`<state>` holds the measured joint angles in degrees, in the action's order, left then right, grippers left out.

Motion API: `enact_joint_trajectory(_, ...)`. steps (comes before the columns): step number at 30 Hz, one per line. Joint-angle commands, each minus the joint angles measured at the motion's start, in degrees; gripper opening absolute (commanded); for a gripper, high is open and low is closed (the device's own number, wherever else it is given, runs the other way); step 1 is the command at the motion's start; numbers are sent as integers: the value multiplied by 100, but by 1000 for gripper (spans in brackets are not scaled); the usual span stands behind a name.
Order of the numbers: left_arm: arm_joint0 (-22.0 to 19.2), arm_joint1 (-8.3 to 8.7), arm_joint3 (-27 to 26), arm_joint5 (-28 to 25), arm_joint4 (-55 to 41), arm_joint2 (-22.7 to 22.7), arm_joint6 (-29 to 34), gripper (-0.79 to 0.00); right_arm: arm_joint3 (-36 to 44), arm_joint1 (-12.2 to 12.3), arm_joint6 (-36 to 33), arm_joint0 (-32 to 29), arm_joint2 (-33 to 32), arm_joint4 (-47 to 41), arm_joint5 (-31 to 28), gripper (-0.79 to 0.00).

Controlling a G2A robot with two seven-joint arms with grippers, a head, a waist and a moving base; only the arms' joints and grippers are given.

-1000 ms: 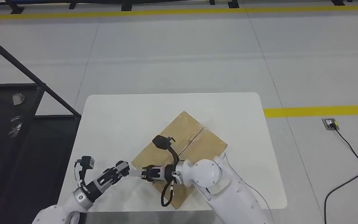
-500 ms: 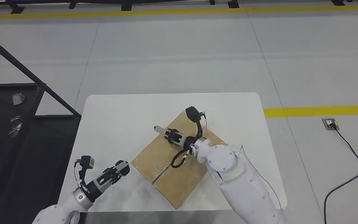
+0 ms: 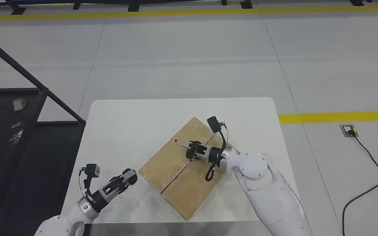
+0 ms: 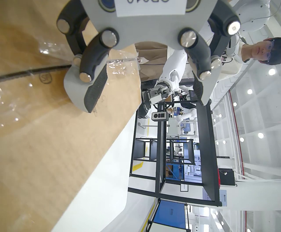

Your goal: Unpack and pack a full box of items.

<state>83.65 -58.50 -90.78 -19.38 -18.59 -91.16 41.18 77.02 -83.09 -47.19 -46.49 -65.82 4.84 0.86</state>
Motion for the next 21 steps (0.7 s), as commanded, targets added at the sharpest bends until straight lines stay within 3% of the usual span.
enact_joint_trajectory(1, -8, -1, -1, 4, 9, 3, 0, -594, -154, -8, -8, 46, 72, -11, 25, 0)
enact_joint_trajectory(7, -4, -2, -8, 36, 38, -7, -23, -597, -456, -36, 421, 194, 146, -11, 115, 0)
enact_joint_trajectory(17, 25, -7, -34, 68, 77, 10, -37, -594, -228, 38, 1316, 98, -370, -94, 310, 0)
enact_joint_trajectory(21, 15, -5, -39, 88, 94, -3, -19, -594, -323, 47, 2129, 162, -550, 131, 805, 0)
